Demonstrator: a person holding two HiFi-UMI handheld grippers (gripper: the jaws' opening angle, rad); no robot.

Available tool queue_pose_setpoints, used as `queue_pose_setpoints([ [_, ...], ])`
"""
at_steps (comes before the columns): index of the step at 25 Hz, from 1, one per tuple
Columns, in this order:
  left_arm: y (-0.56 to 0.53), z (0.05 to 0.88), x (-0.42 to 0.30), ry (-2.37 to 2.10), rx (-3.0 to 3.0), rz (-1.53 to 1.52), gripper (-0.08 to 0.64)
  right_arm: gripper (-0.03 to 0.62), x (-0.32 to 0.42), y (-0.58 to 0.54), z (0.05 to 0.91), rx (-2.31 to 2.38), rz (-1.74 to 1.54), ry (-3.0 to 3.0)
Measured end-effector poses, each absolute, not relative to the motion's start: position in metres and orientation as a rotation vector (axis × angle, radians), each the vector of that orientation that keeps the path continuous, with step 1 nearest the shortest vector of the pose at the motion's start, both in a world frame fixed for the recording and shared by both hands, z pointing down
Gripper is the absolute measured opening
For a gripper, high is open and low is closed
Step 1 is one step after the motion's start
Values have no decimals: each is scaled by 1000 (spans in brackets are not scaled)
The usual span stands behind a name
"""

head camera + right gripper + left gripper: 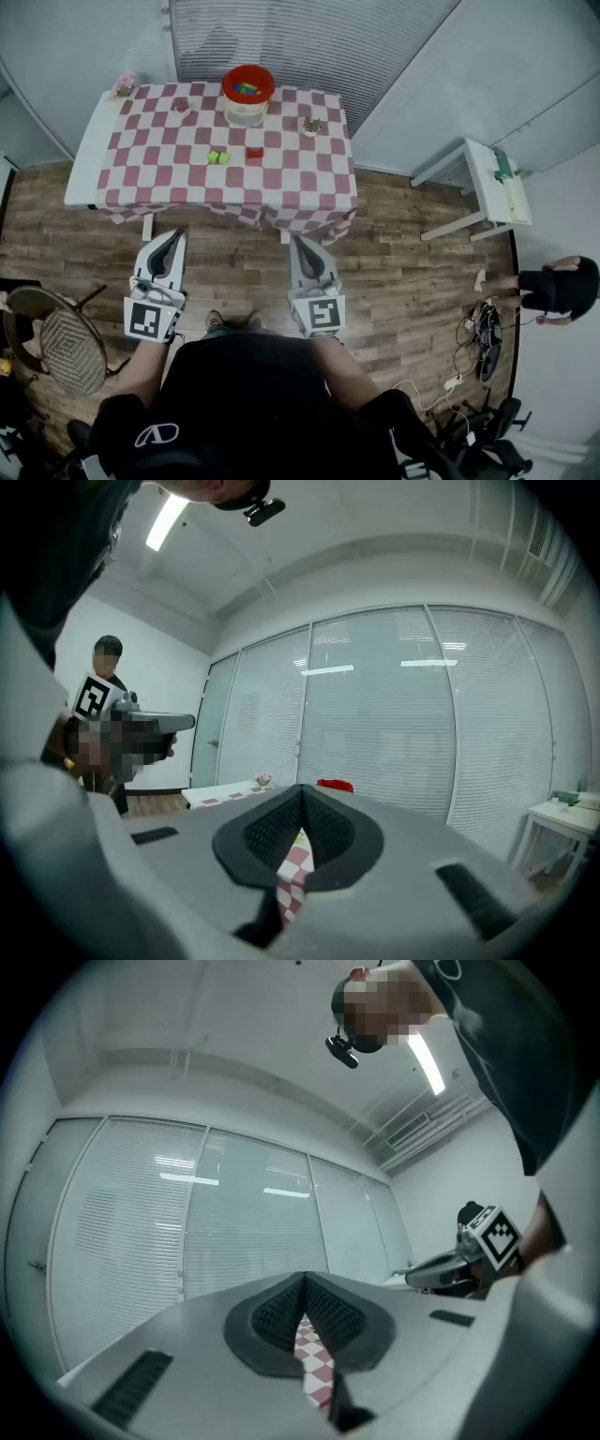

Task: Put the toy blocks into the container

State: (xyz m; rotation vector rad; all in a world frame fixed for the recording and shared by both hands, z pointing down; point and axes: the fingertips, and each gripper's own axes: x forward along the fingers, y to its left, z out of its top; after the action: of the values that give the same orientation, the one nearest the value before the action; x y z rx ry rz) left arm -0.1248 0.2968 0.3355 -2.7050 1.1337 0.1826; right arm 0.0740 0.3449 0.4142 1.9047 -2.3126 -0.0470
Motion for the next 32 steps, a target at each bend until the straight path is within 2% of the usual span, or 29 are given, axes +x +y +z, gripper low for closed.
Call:
queue_pose_setpoints([
  [16, 297, 342, -123, 1152, -2718, 130, 6, 5, 77, 343, 407, 1933, -75, -2363],
  [32, 276, 350, -92, 1232, -2653, 74, 6, 5, 106, 309, 421, 1853, -90, -2473],
])
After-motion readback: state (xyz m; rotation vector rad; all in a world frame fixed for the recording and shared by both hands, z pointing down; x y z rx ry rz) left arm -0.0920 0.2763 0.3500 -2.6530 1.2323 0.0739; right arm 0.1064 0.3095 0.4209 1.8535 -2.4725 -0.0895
